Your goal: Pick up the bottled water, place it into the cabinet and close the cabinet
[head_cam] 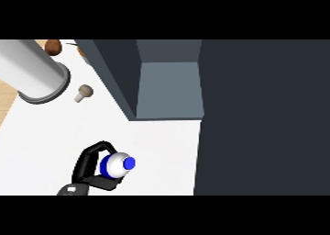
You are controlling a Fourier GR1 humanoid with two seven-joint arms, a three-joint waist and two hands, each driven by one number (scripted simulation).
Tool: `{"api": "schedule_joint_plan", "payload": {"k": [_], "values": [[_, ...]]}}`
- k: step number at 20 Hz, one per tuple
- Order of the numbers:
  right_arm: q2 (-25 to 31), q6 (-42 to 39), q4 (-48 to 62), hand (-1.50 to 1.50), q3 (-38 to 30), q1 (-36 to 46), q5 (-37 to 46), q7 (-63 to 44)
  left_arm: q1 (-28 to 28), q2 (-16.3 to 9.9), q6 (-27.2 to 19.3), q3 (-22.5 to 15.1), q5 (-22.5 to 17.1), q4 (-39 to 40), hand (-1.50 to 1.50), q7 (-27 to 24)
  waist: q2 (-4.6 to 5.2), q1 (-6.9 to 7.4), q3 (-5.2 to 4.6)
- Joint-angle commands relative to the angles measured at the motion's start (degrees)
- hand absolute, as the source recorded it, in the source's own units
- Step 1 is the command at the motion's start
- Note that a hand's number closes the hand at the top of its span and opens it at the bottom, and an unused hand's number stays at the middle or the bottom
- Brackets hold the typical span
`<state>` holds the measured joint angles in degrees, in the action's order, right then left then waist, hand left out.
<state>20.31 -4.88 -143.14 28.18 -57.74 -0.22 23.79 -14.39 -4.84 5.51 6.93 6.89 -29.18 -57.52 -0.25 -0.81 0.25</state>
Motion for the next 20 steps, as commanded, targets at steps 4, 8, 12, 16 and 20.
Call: {"api": "schedule_joint_plan", "payload": {"k": [4,8,12,16,20], "values": [[2.2,0.8,-7.1,-1.5,0.7,-2.2,1.0,-1.5,-1.6,4.7,-1.2,-3.7,-2.7,-6.0,1.5,5.3,-0.11,0.19,-0.24],[4.4,0.2,-9.3,-1.5,-3.0,-2.4,-2.9,-1.8,-5.1,4.8,-1.6,-7.7,-8.8,-7.1,1.5,9.0,0.05,-0.15,-0.27],[2.9,2.3,-9.3,-1.5,-0.3,-1.0,-1.0,-3.3,-4.6,4.8,-4.1,-13.3,-13.8,-14.3,1.5,15.2,0.02,0.34,-0.27],[4.8,2.0,-12.0,-1.5,1.0,-4.2,-0.2,-3.4,-7.2,4.8,-13.9,-21.8,-19.6,-18.0,1.5,21.4,-0.01,-0.87,-0.35],[4.6,2.0,-6.3,-1.5,0.7,-4.9,0.0,1.7,-9.1,4.8,-19.3,-27.3,-22.3,-21.7,1.5,27.2,-0.11,-0.82,-0.27]]}}
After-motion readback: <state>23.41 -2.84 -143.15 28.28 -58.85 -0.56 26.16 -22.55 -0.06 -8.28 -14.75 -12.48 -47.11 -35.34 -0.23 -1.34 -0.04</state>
